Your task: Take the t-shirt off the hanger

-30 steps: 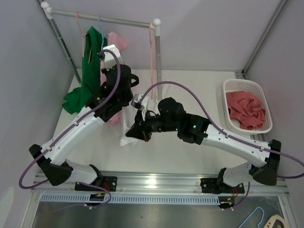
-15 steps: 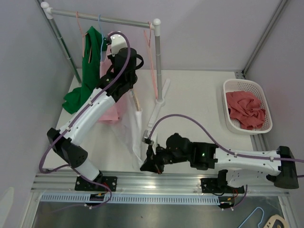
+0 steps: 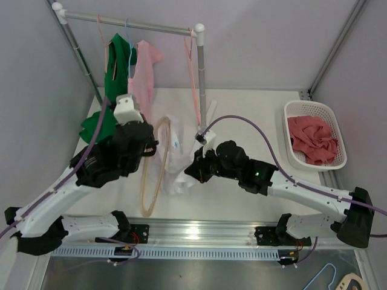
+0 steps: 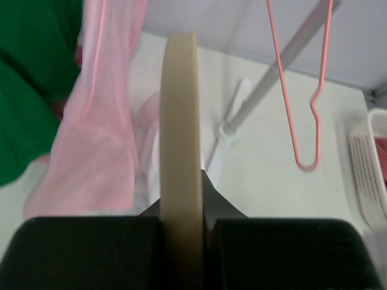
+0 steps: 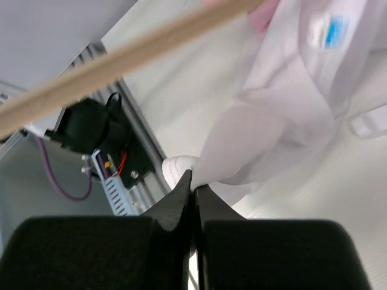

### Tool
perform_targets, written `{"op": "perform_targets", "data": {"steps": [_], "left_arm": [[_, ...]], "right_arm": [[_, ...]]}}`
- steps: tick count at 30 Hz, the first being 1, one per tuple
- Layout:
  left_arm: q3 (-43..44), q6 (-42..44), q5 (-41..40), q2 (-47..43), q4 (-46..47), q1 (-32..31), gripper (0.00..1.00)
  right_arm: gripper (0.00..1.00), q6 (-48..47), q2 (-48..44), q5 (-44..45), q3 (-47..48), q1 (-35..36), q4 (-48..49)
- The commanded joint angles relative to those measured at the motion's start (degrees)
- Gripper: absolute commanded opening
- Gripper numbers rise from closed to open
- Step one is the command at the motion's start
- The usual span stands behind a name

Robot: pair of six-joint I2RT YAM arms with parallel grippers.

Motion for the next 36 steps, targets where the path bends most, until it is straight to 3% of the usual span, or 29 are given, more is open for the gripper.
{"op": "perform_targets", "data": {"steps": [1, 7, 8, 10, 11, 13, 14, 18, 21, 27, 35, 36], "left_arm": [[-4.03, -14.19, -1.31, -5.67, -16.24, -5.07, 0.01], [-10.01, -23.17, 1.85, -18.67, -26.47, -12.37, 0.01], [-10.8, -23.62, 1.5, -20.18, -27.78, -13.07, 0.01], [-11.59, -21.1, 0.45, -22.82, -27.8, -13.17, 0.01], [-12.21, -18.29, 0.1, -24.92, -24.66, -13.26, 0.01], [-11.08, -12.41, -2.1, -26.08, -23.5, -13.17, 0.01], [-10.81, -10.29, -2.89, -26.87, -22.97, -13.17, 0.01], [-7.3, -1.25, -7.02, -28.72, -19.73, -13.17, 0.01], [-4.84, 8.24, -4.31, -30.82, -13.06, -13.17, 0.01], [-0.8, 15.21, 0.09, -31.36, -8.55, -13.17, 0.01], [0.7, 23.39, 6.07, -28.91, 1.8, -13.17, 0.01], [1.4, 25.57, 6.42, -28.29, 2.95, -13.26, 0.01]], "right_arm": [[0.0, -1.98, 2.12, 3.11, 2.81, -1.13, 0.69], [0.0, -3.21, 11.86, 4.88, 7.11, -2.1, 0.61], [0.13, -3.56, 13.54, 5.05, 9.12, -2.01, 0.43], [0.29, -3.74, 18.54, 5.32, 10.88, -1.84, 0.78], [0.47, -3.74, 20.13, 5.4, 11.68, -1.83, 1.04], [0.72, -3.74, 23.21, 6.63, 14.48, -2.01, 1.13], [0.98, -3.74, 26.19, 8.72, 15.8, -2.1, 0.78], [0.99, -5.06, 35.16, 14.88, 24.06, -2.19, -2.29], [0.99, -5.94, 43.75, 17.0, 32.06, -1.92, -6.24], [0.99, -4.54, 57.13, 19.46, 40.15, -0.69, -10.11], [0.99, -1.63, 60.23, 23.6, 36.75, -0.69, -15.57], [0.92, -1.28, 59.53, 21.42, 35.26, -0.69, -15.74]]}}
